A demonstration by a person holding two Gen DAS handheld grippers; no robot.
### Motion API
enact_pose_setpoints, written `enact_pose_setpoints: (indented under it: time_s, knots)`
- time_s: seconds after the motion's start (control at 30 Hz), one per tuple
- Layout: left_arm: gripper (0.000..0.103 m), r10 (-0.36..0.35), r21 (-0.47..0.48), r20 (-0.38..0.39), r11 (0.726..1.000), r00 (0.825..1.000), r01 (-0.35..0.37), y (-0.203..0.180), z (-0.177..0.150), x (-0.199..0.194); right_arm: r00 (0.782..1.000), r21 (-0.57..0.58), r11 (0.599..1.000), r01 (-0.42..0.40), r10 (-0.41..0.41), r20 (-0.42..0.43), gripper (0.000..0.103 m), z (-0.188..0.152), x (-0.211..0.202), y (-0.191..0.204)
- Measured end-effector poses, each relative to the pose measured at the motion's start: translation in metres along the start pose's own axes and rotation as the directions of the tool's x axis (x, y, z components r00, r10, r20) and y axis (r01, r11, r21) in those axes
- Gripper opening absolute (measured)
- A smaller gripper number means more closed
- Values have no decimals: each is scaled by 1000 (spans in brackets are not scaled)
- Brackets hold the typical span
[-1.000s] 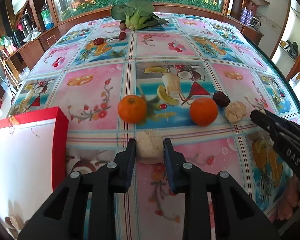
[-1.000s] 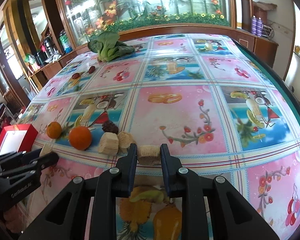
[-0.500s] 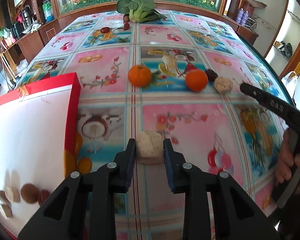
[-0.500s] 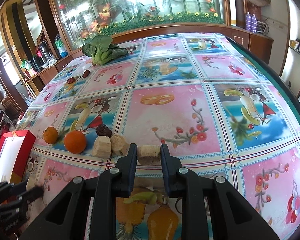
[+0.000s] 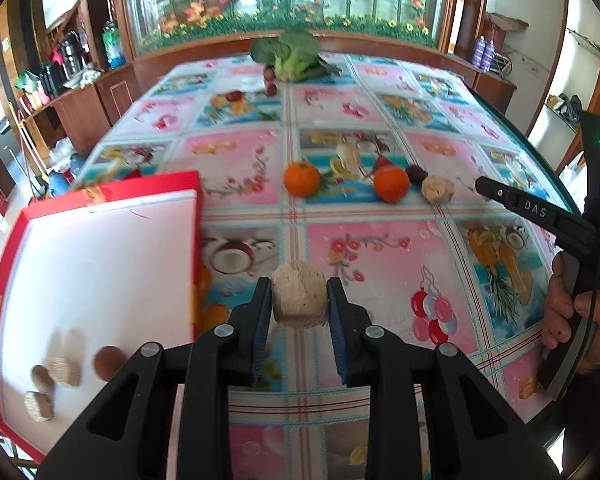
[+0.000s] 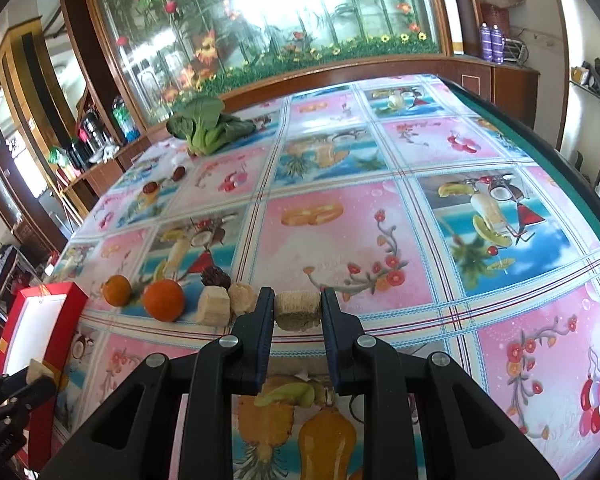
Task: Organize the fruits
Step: 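Carry both beige chunks into the tray and open both tools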
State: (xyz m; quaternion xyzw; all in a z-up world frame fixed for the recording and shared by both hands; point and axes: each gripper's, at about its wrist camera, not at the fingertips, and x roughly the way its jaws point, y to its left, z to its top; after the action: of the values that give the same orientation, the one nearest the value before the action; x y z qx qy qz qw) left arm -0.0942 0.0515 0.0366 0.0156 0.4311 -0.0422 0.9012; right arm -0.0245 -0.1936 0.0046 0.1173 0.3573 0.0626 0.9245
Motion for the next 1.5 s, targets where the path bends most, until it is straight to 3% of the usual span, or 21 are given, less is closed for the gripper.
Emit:
enact_pose_setpoints:
  time_s: [0.2, 0.37, 0.67, 1.0, 1.5]
  knots:
    - [29, 25, -24, 52, 999, 998, -24, 16, 1, -20, 999, -8, 1000, -16, 16, 32, 22, -6, -10, 16]
    - [30, 48, -51, 85, 998, 995, -43, 35, -1, -35, 995, 17, 995, -100, 100, 23, 22, -8, -14, 41]
    - [30, 119, -122, 124, 987, 985, -104, 74, -9, -53, 974, -162, 961, -224, 225, -14, 22, -18, -19, 137]
    - [30, 199, -219, 108, 960, 974, -172, 122, -23, -58, 943, -310, 891, -331, 316, -99, 22, -46, -17, 217]
    - [30, 291, -322, 1, 906, 957, -275, 179, -70, -54, 909, -371, 831, -414, 363, -204, 22, -82, -13, 256]
